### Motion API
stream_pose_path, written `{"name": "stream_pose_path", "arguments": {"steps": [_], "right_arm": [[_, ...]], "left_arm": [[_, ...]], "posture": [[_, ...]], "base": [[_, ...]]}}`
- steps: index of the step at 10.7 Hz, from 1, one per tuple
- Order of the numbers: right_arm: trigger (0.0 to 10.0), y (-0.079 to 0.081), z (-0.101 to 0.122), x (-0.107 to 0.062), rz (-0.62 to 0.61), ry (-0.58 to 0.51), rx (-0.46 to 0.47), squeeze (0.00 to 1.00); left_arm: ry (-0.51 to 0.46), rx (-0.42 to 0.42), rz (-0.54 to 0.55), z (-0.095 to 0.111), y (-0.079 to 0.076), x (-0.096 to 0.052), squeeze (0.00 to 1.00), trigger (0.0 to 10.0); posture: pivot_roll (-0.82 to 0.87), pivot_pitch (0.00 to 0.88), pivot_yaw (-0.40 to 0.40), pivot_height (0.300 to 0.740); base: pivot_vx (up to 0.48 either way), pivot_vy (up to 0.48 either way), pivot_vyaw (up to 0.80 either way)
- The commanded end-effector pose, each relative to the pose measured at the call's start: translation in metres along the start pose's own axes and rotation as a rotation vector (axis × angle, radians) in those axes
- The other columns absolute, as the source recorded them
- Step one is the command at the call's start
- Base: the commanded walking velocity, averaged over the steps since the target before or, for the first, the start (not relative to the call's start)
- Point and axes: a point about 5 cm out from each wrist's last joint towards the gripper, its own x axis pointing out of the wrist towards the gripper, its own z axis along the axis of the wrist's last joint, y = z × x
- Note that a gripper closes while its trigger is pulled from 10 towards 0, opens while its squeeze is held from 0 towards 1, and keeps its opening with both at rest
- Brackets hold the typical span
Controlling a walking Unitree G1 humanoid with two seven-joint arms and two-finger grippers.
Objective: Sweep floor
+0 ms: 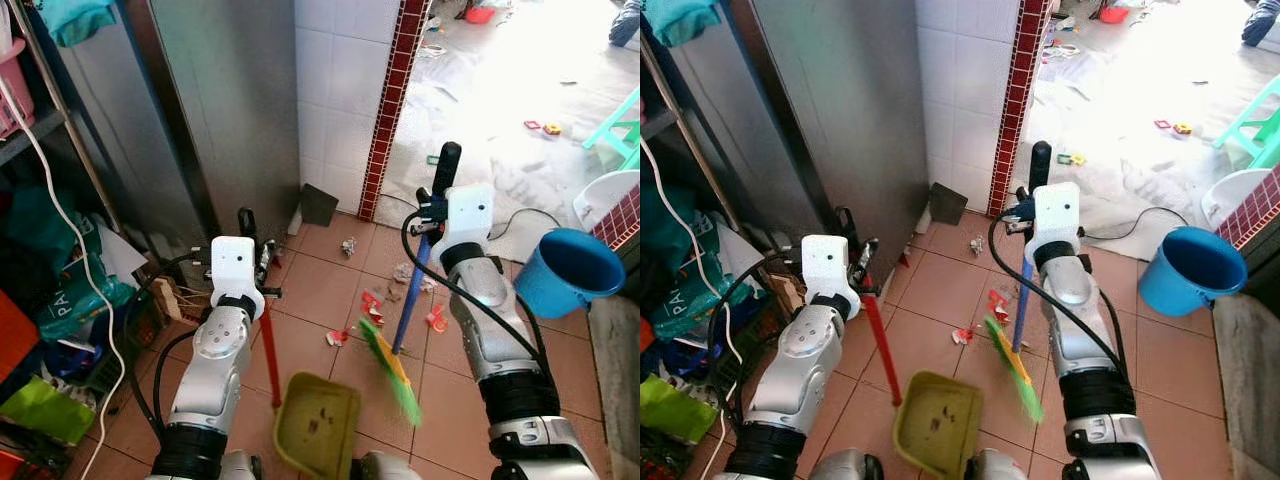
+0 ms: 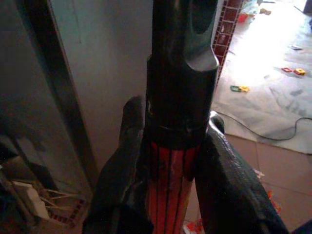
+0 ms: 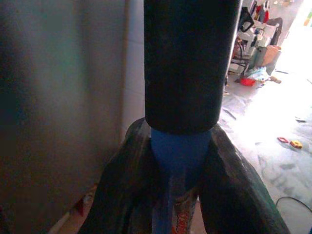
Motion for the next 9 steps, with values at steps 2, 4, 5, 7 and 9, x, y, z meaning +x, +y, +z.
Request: {"name": "stream_pose_path", "arguments": {"steps": [2,4,5,7,9], "right_arm": [[10.0,-0.001,0.007,0.004,-0.044,-0.043,0.027,0.0],[10.0,0.001,0.01,0.004,-0.045,-0.052,0.032,0.0],[10.0,0.0,0.008,0.001,-0.044,-0.048,0.032,0.0],[10.0,0.001,0.006,0.0,-0.04,-0.046,0.029,0.0],[10.0,-0.001,0.003,0.0,-0.057,-0.039,0.02,0.0]], "left_arm": [[-0.044,-0.037,-0.052,0.009,-0.01,0.004,0.0,10.0],[-0.044,-0.03,-0.049,0.01,-0.008,0.004,0.0,10.0],[-0.049,-0.024,-0.036,0.013,-0.004,0.003,0.0,10.0],[-0.063,-0.007,0.02,0.016,0.006,-0.001,0.0,10.0],[-0.082,0.006,0.08,0.018,0.021,-0.004,0.0,10.0]], "posture": [[-0.15,0.002,0.008,0.74],[-0.14,0.004,0.014,0.74],[-0.13,0.004,0.013,0.74],[-0.12,0.01,0.014,0.74],[-0.11,0.012,0.018,0.74]], "base": [[0.0,0.0,-0.4],[0.0,0.0,-0.8],[0.0,0.0,-0.8],[0.0,0.0,-0.8],[0.0,0.0,-0.8]]}}
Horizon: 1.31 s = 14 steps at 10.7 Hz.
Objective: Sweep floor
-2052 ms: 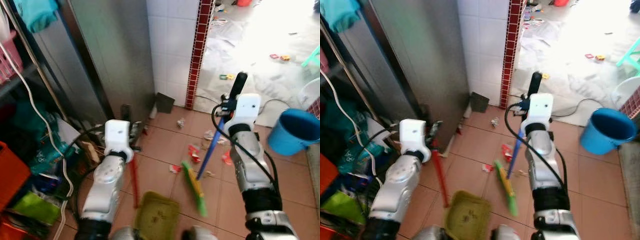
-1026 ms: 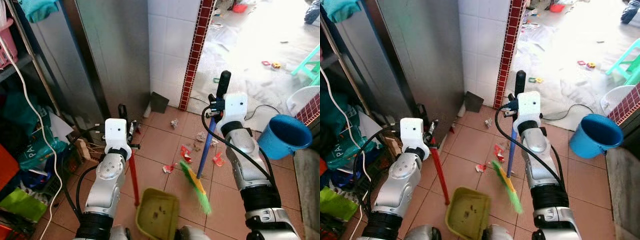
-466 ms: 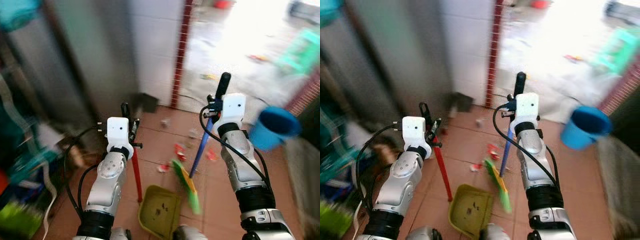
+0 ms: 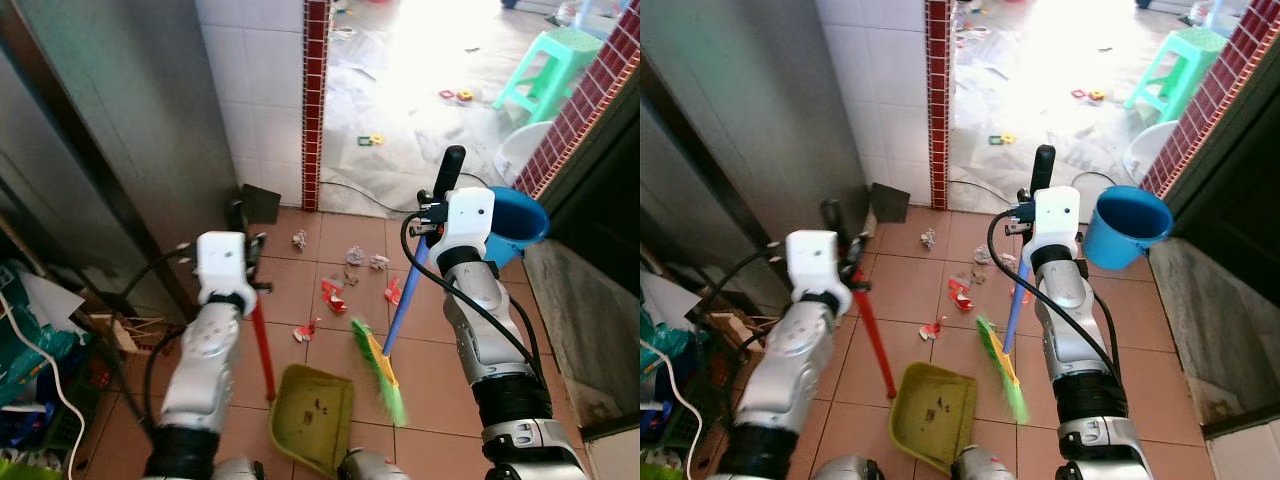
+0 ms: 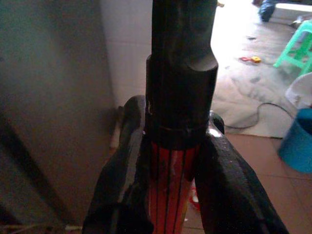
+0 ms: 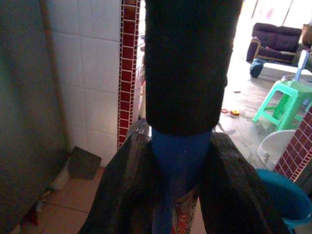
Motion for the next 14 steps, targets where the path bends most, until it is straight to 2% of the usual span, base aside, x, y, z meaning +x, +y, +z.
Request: {"name": "stream_pose_path", "arguments": {"steps": [1,4,7,10,13,14], "right_arm": [[10.0,-0.002,0.006,0.0,-0.014,-0.036,-0.014,0.0],[10.0,-0.01,0.005,-0.001,-0.052,-0.035,-0.027,0.0],[10.0,-0.013,0.007,-0.002,-0.068,-0.039,-0.032,0.0],[10.0,-0.012,0.007,-0.001,-0.074,-0.041,-0.036,0.0],[10.0,-0.009,0.007,0.0,-0.076,-0.042,-0.03,0.0],[10.0,-0.011,0.007,0.0,-0.083,-0.044,-0.034,0.0]], "left_arm": [[-0.068,0.002,0.002,0.015,0.001,0.0,0.0,10.0],[-0.075,-0.007,-0.035,0.019,-0.007,0.003,0.0,10.0],[-0.074,-0.019,-0.032,0.019,-0.004,0.004,0.0,10.0],[-0.095,-0.019,-0.063,0.023,-0.006,0.003,0.0,10.0],[-0.095,-0.016,-0.07,0.024,-0.006,0.002,0.0,10.0],[-0.096,-0.014,-0.073,0.025,-0.007,0.002,0.0,10.0]], "posture": [[-0.11,0.013,0.023,0.74],[-0.12,0.016,0.032,0.74],[-0.12,0.031,0.041,0.74],[-0.12,0.04,0.043,0.74],[-0.11,0.041,0.05,0.74],[-0.11,0.041,0.051,0.74]], "base": [[0.0,0.0,-0.8],[0.0,0.0,-0.8],[0.0,0.0,-0.8],[0.0,0.375,-0.74],[0.0,0.374,-0.45],[0.0,0.0,0.0]]}}
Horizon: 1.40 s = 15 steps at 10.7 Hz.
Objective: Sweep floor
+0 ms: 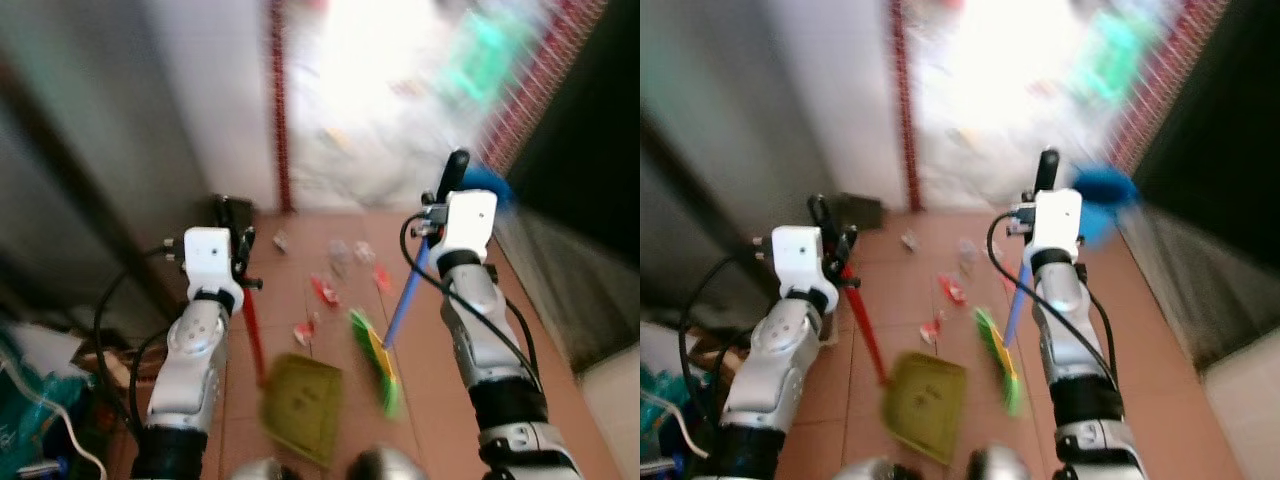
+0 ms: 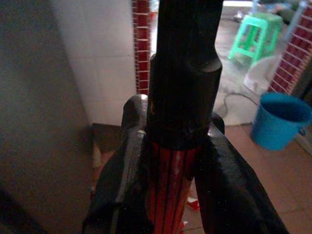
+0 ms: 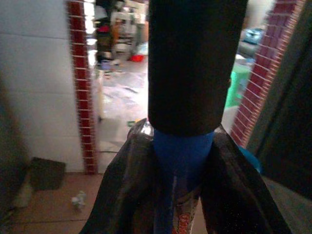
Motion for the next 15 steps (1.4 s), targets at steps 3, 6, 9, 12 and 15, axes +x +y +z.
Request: {"name": "stream_pose_path", "arguments": {"steps": [3,6,9,12,15], "right_arm": [[10.0,-0.006,0.003,0.0,-0.035,-0.022,-0.045,0.0],[10.0,-0.007,0.0,-0.003,-0.026,-0.016,-0.045,0.0],[10.0,-0.004,0.003,-0.002,-0.017,-0.03,-0.049,0.0],[10.0,-0.007,0.014,0.003,-0.046,-0.079,-0.121,0.0],[10.0,-0.011,0.018,0.005,-0.083,-0.093,-0.167,0.0]], "left_arm": [[-0.076,0.01,-0.028,0.015,-0.006,0.0,0.0,10.0],[-0.082,0.005,-0.019,0.014,0.002,-0.002,0.0,10.0],[-0.11,0.002,-0.011,0.02,0.003,-0.001,0.0,10.0],[-0.155,-0.008,-0.026,0.027,-0.007,-0.005,0.0,10.0],[-0.192,-0.002,-0.027,0.035,-0.01,-0.004,0.0,10.0]], "posture": [[-0.1,0.039,0.062,0.74],[-0.11,0.036,0.072,0.74],[-0.11,0.036,0.076,0.74],[-0.11,0.043,0.07,0.74],[-0.11,0.046,0.067,0.74]], "base": [[0.0,0.0,0.0],[0.0,0.0,0.0],[0.242,0.0,0.38],[0.48,0.0,0.17],[0.48,0.0,0.0]]}}
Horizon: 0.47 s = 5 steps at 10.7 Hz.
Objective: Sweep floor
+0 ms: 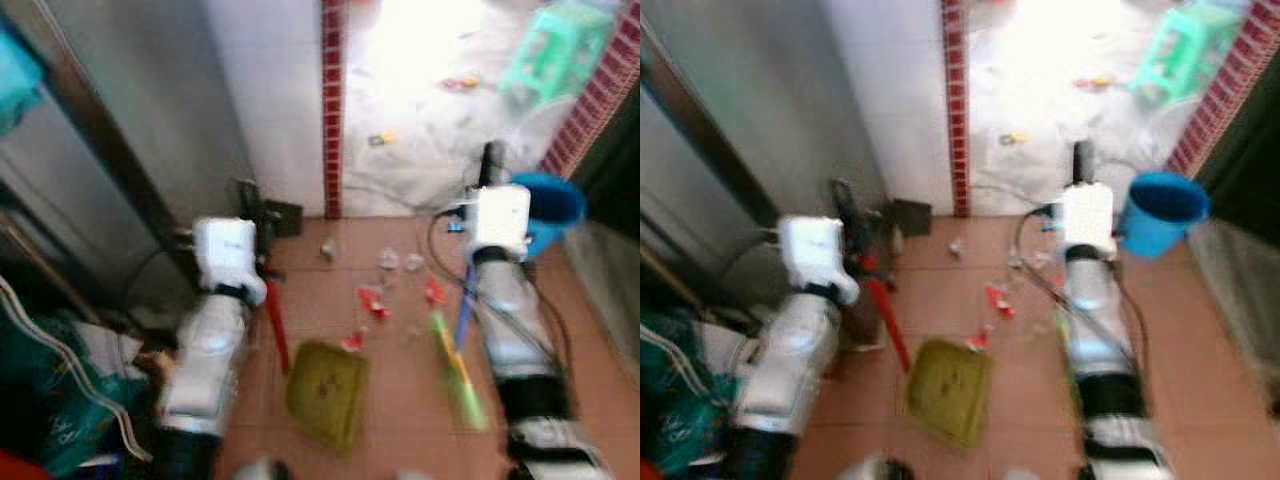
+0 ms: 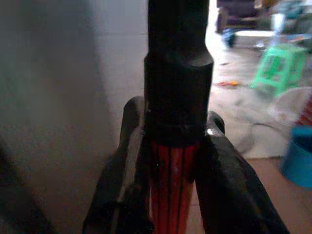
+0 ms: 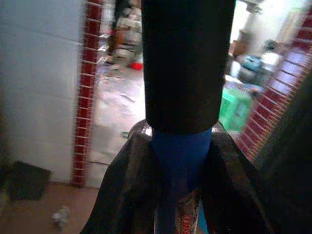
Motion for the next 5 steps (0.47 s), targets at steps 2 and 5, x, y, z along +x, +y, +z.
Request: {"name": "stream_pose_path", "arguments": {"steps": [2,5], "right_arm": [[10.0,-0.0074,0.0117,0.0035,-0.035,-0.058,0.005,0.0],[10.0,-0.0077,0.012,0.0038,-0.044,-0.06,-0.022,0.0]], "left_arm": [[-0.095,0.036,-0.029,0.0191,-0.0084,0.004,0.0,10.0],[-0.104,0.062,0.009,0.02,-0.0106,0.0062,0.0,10.0]], "posture": [[-0.12,0.048,0.069,0.74],[-0.12,0.05,0.069,0.74]], "base": [[0.48,0.0,0.0],[0.47,0.0,0.0]]}}
